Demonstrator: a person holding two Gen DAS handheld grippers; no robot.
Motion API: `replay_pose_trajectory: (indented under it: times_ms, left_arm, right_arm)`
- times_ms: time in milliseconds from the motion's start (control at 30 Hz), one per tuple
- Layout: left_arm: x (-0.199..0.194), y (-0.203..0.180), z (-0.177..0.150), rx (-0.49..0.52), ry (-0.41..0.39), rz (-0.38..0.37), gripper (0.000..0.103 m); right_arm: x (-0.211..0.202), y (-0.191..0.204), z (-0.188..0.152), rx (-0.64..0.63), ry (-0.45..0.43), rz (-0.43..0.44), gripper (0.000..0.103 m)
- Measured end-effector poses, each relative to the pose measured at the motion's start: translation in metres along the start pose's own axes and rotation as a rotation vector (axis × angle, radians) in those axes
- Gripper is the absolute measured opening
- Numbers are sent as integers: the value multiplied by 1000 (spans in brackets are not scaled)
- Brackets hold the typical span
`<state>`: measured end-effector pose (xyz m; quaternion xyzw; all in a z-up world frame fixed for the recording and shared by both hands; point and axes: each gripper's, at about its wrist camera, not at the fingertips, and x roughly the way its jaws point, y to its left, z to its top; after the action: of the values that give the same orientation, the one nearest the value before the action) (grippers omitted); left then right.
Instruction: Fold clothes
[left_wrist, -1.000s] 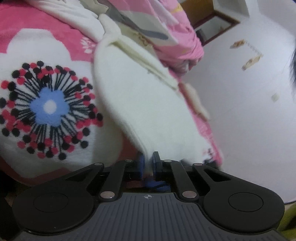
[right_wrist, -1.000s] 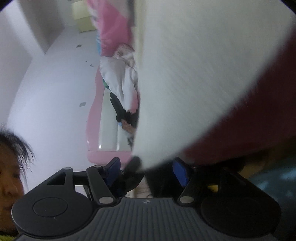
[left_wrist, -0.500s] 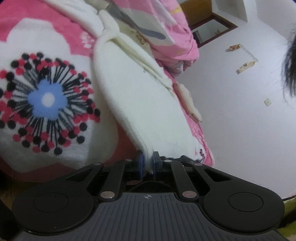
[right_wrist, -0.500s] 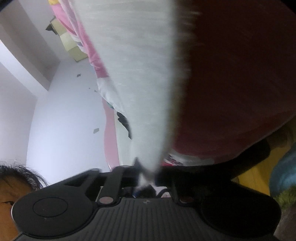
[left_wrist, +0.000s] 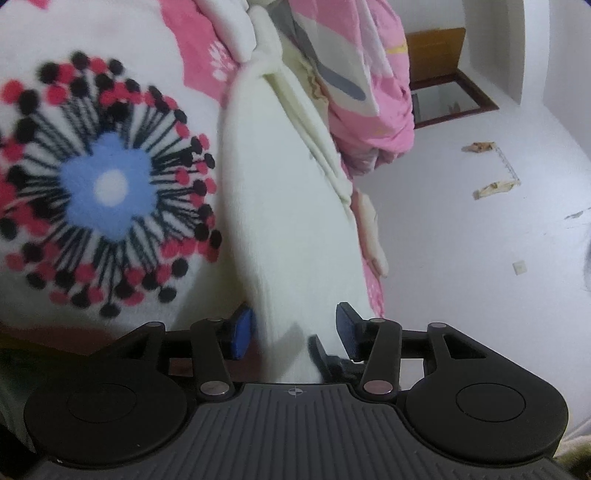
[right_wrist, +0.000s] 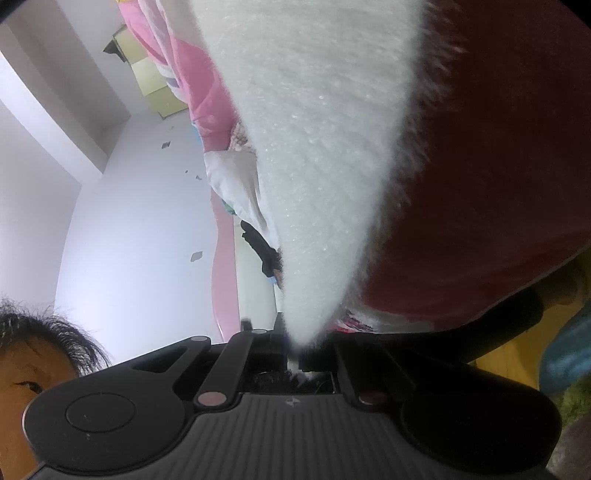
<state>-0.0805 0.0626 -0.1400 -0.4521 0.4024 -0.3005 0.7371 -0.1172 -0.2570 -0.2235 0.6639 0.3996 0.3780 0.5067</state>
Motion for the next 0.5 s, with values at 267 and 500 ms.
replay_pose_trajectory:
  times_ms: [267,500]
  left_arm:
    - [36,-1,8,15,88,46,35]
    - [36,-4,10,62,111,90,24]
  right_arm:
    - [-1,16,-1,-94,9,-13,4]
    - [-29,75,-9,-424,47,-258,11]
